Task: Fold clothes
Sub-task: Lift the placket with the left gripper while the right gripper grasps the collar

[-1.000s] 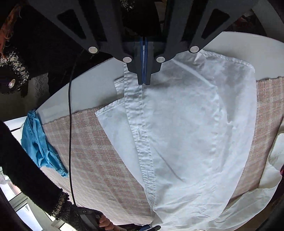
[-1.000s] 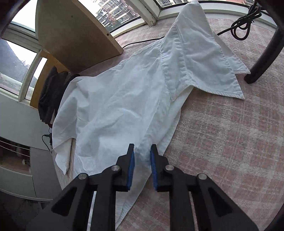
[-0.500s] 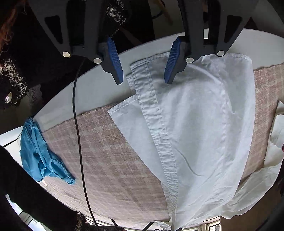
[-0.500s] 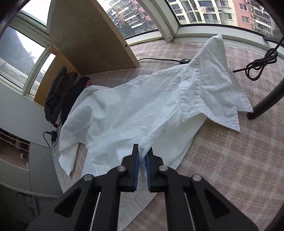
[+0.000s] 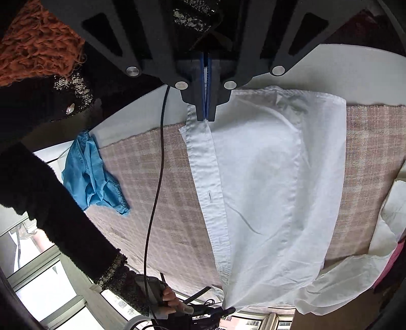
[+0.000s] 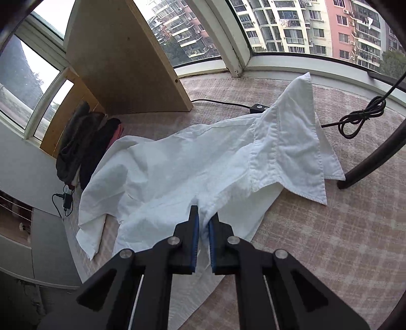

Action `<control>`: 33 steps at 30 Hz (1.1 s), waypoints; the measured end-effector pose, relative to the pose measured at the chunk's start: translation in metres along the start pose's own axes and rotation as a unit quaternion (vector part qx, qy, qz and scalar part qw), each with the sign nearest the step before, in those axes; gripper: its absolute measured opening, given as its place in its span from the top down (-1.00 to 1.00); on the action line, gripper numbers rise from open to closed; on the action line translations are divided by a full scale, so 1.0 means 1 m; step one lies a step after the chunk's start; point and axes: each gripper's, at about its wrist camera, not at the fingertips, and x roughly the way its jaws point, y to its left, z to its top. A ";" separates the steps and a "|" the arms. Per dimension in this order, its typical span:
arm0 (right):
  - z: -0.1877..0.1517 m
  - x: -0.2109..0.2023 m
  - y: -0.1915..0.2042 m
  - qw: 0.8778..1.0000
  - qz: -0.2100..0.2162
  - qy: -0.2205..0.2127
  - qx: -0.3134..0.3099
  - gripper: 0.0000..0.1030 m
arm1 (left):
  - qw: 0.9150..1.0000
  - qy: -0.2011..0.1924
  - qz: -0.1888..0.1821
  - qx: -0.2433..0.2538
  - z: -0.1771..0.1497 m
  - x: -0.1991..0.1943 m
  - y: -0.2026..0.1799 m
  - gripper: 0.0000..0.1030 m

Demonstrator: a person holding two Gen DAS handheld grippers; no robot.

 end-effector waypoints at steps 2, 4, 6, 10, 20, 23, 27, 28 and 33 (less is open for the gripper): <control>0.010 -0.001 0.008 1.000 -0.014 -0.010 -0.006 0.86 | 1.000 -0.015 -0.016 -0.004 0.009 -0.005 0.004 1.00; 0.021 -0.002 0.018 0.999 -0.029 -0.020 -0.013 0.86 | 0.999 -0.029 -0.030 -0.011 0.017 -0.011 0.015 1.00; 0.030 -0.003 0.027 0.998 -0.046 -0.027 -0.022 0.87 | 0.998 -0.042 -0.048 -0.020 0.022 -0.019 0.028 1.00; 0.038 -0.004 0.058 0.997 -0.051 -0.034 -0.056 0.88 | 0.994 -0.087 -0.043 -0.048 0.017 -0.060 0.066 1.00; 0.067 0.082 0.166 0.990 -0.045 0.026 -0.133 0.88 | 0.981 -0.127 0.043 -0.141 -0.028 -0.119 0.178 1.00; 0.062 0.118 0.181 0.986 -0.049 0.079 -0.141 0.72 | 0.980 -0.094 0.054 -0.165 -0.037 -0.100 0.205 1.00; 0.038 0.090 0.179 0.982 -0.042 0.102 -0.157 0.66 | 0.981 -0.064 0.077 -0.164 -0.040 -0.092 0.215 0.99; 0.030 0.073 0.174 0.982 -0.035 0.095 -0.159 0.60 | 0.981 -0.060 0.084 -0.162 -0.041 -0.094 0.216 1.00; -0.016 -0.048 0.107 0.993 -0.030 0.028 -0.111 0.28 | 0.978 -0.071 0.140 -0.137 -0.041 -0.120 0.194 1.00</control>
